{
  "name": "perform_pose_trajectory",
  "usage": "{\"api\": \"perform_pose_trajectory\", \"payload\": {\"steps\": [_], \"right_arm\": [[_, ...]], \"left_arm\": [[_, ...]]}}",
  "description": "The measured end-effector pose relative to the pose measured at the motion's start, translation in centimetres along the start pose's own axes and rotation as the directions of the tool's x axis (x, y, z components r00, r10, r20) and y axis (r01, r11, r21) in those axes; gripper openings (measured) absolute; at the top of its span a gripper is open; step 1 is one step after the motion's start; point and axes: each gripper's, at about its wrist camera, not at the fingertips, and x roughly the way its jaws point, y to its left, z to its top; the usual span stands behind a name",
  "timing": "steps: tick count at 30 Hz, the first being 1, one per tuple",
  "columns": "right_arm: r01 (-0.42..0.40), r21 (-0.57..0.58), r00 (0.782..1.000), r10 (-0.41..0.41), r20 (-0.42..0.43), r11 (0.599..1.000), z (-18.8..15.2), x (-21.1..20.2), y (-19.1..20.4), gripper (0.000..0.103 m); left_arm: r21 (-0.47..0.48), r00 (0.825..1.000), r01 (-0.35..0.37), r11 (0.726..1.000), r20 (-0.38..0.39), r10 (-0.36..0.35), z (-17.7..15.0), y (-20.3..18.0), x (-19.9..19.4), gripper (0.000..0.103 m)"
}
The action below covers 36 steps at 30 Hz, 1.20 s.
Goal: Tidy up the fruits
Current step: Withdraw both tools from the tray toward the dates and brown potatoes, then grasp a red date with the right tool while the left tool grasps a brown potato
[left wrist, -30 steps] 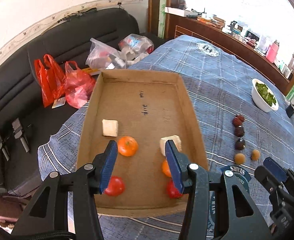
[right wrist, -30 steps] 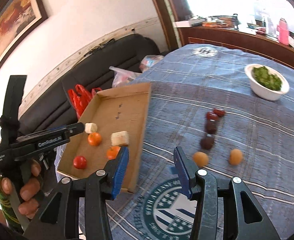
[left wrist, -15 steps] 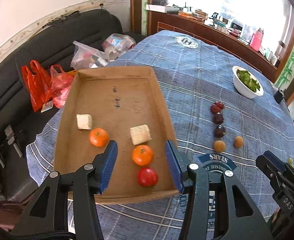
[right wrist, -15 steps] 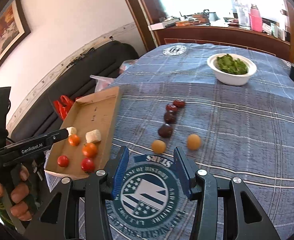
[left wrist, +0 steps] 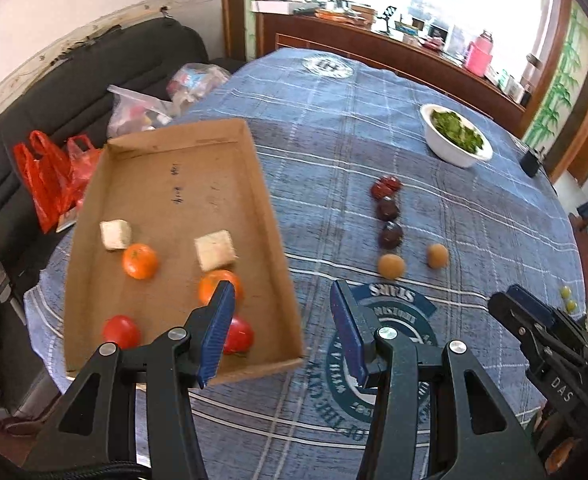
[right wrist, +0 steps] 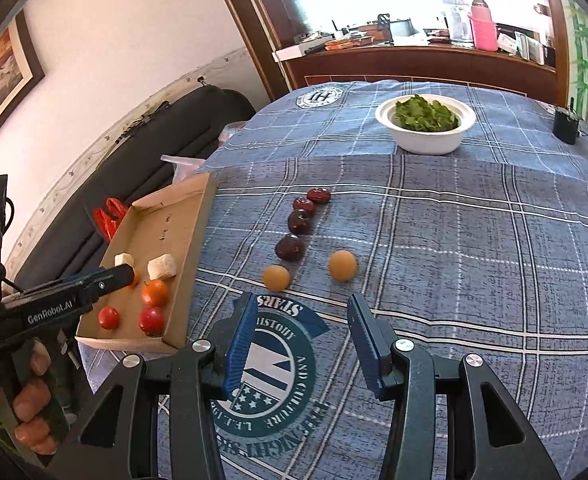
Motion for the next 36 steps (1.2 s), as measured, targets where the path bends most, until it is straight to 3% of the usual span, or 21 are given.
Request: {"api": "perform_pose_trajectory", "payload": {"steps": [11, 24, 31, 36], "right_arm": [[0.017, 0.017, 1.0, -0.017, -0.009, 1.0, -0.3, 0.3, -1.1, 0.048], [0.022, 0.016, 0.999, -0.021, -0.037, 1.0, 0.7, 2.8, -1.8, 0.048], [-0.018, 0.03, 0.999, 0.019, -0.037, 0.999, 4.6, 6.8, -2.3, 0.047], [-0.012, -0.001, 0.996, 0.012, -0.091, 1.0, 7.9, 11.8, -2.4, 0.035]], "left_arm": [[0.059, 0.994, 0.082, 0.995, -0.075, -0.078, -0.7, -3.7, 2.3, 0.048], [0.073, 0.983, 0.14, 0.987, -0.126, -0.13, -0.8, -5.2, 5.1, 0.048], [0.04, 0.969, 0.206, 0.978, -0.145, -0.198, -0.2, -6.0, 7.7, 0.048], [0.009, 0.962, 0.223, 0.975, -0.162, -0.219, 0.2, -5.9, 9.3, 0.048]]}}
